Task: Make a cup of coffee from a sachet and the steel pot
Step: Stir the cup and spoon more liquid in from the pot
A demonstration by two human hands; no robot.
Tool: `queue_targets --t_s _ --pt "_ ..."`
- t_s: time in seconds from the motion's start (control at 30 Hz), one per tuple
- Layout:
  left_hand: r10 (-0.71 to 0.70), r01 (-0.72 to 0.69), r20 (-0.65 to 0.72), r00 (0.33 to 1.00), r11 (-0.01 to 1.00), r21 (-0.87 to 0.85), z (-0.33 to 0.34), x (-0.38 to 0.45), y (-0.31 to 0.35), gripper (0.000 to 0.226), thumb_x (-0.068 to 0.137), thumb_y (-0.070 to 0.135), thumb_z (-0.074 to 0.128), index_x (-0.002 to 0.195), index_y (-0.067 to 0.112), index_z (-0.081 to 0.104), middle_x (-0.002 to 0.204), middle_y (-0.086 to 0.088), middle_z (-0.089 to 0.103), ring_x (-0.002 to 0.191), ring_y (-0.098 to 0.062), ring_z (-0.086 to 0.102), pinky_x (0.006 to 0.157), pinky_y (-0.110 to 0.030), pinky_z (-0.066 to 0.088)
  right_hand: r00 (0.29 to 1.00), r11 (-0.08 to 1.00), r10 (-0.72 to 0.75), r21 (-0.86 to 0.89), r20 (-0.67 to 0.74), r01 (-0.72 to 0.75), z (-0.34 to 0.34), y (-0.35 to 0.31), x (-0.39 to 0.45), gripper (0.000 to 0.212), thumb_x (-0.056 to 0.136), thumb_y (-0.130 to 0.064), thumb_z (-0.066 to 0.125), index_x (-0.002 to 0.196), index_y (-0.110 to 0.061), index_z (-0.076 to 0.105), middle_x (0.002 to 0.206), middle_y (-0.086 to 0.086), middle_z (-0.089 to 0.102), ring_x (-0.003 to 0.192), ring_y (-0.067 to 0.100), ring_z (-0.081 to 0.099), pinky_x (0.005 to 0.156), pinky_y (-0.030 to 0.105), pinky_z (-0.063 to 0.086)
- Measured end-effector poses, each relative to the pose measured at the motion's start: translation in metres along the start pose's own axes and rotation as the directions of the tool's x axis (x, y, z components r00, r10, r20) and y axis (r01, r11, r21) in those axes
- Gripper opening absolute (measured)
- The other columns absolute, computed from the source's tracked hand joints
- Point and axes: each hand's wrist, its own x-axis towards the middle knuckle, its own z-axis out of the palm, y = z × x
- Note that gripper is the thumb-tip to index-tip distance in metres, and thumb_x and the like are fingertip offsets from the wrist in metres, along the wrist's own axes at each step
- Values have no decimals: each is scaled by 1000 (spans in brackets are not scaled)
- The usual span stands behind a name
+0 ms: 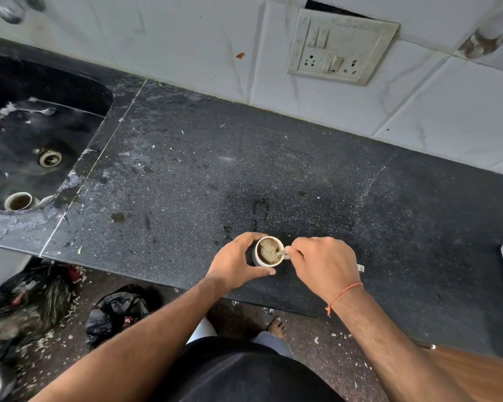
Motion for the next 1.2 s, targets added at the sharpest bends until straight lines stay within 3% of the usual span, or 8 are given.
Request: queue_targets --t_s 0.2,0.37,0.53,0.7,0.87,1.03,1.2 --pt "1 -1 2 1000 1000 7 1 1 -1 81 67 58 99 137 40 61 127 25 67 117 4 63 100 -29 54 995 999 17 39 -103 -13 6 -8 2 37 96 -44 62 65 -24 67 55 -3 65 45 27 63 41 28 32" --pt "6 -6 -3 1000 1000 8 0 0 -1 81 67 59 99 137 41 61 128 26 66 118 4 63 101 -28 53 996 999 36 18 -81 -35 8 0 -2 37 92 -32 80 61 -21 63 52 -1 62 43 30 62 38 31 40" --pt "11 -11 -2 1000 1000 8 0 0 -1 81 67 62 97 136 43 60 127 27 66 118 4 63 101 -28 54 994 998 -18 64 -106 24 11 1 -10 39 97 -43 61 65 -22 67 54 -3 63 46 25 61 41 30 40" --pt "14 -14 -7 1000 1000 14 -1 0 1 80 67 59 99 136 41 62 126 27 66 117 6 62 99 -21 51 988 997 14 81 -153 -2 15 -9 -6 41 100 -45 56 67 -22 66 55 -3 64 44 25 61 38 29 36" --pt "10 -10 -10 1000 1000 19 -1 -1 2 79 68 57 99 135 41 62 125 25 66 115 6 62 95 -15 48 989 999 28 38 -147 -23 12 0 -5 39 95 -35 66 60 -20 59 50 -1 59 40 30 59 37 31 38" --pt "6 -5 -6 1000 1000 21 -1 -1 2 80 68 58 99 137 39 62 125 25 66 114 6 62 95 -17 49 995 997 -13 71 -95 20 12 1 -11 34 93 -37 75 63 -21 67 53 -2 64 45 27 62 41 30 38" --pt "6 -6 -5 1000 1000 17 0 -1 1 79 68 57 99 136 39 62 125 25 67 115 5 63 98 -22 52 987 994 30 112 -158 -12 17 -7 -3 42 100 -45 54 68 -21 68 57 -1 66 48 27 65 39 32 40"
